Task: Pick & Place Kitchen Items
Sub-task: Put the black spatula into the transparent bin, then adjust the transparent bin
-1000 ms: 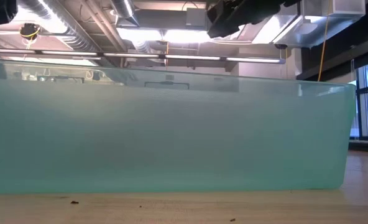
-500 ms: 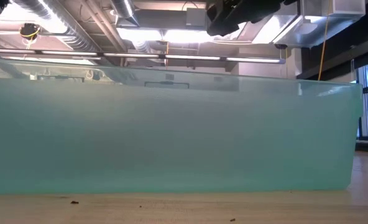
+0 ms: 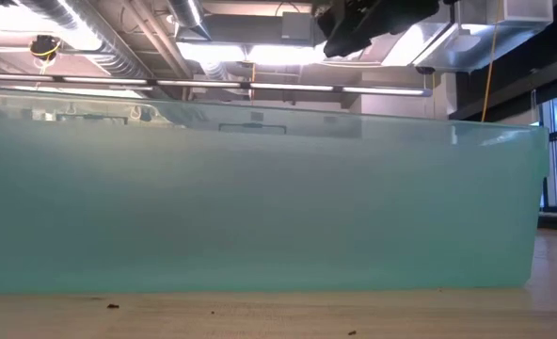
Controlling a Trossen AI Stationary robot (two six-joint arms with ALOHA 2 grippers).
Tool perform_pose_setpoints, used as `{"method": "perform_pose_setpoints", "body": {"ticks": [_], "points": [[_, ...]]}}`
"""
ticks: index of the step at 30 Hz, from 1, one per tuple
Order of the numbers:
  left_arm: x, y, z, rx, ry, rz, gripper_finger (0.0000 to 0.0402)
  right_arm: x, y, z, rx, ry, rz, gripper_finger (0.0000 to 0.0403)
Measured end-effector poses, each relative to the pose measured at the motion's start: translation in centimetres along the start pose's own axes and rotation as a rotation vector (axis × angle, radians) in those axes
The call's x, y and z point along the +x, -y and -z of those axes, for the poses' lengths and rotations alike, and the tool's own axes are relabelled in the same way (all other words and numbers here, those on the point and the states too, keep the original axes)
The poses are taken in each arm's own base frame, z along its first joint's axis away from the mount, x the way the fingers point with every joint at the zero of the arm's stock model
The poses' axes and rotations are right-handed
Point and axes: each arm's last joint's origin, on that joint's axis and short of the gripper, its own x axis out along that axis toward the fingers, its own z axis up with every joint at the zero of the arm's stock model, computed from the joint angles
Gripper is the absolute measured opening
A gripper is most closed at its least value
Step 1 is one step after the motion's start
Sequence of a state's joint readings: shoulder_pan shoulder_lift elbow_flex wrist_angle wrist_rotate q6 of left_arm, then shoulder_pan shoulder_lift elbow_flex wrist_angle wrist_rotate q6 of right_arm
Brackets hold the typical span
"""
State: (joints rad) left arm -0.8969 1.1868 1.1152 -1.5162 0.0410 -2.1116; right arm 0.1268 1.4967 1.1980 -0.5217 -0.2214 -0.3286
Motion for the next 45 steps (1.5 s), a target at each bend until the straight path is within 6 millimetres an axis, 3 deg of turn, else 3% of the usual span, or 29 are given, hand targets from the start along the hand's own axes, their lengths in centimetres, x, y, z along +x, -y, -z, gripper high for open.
{"method": "perform_pose_setpoints", "body": {"ticks": [9, 20, 24, 29, 36, 45], "points": [[0.3, 1.1, 0.4, -0.028, 0.002, 0.065, 0.0091, 0.0, -0.1, 0.2, 0.011, -0.017, -0.005, 0.0231], [0.3, 0.9, 0.3, -0.042, -0.002, 0.027, 0.0158, 0.0, -0.2, 0.4, 0.018, -0.046, -0.015, 0.0231], [0.0, 0.4, -0.7, -0.012, 0.077, -0.032, 0.0169, 0.0, -0.2, 0.5, 0.017, -0.05, -0.017, 0.0231], [-0.5, 0.9, -2.4, 0.059, 0.329, 0.102, 0.0162, -0.4, -0.4, 0.2, -0.001, -0.028, -0.015, 0.0232], [-0.9, 1.6, -4.6, 0.219, 0.567, 0.094, 0.0147, -1.5, -1.6, -0.3, 0.006, 0.001, -0.029, 0.0232], [-0.7, 2.1, -7.9, 0.234, 0.638, -0.024, 0.0144, -1.4, -3.2, 0.1, 0.168, -0.05, -0.034, 0.0232]]}}
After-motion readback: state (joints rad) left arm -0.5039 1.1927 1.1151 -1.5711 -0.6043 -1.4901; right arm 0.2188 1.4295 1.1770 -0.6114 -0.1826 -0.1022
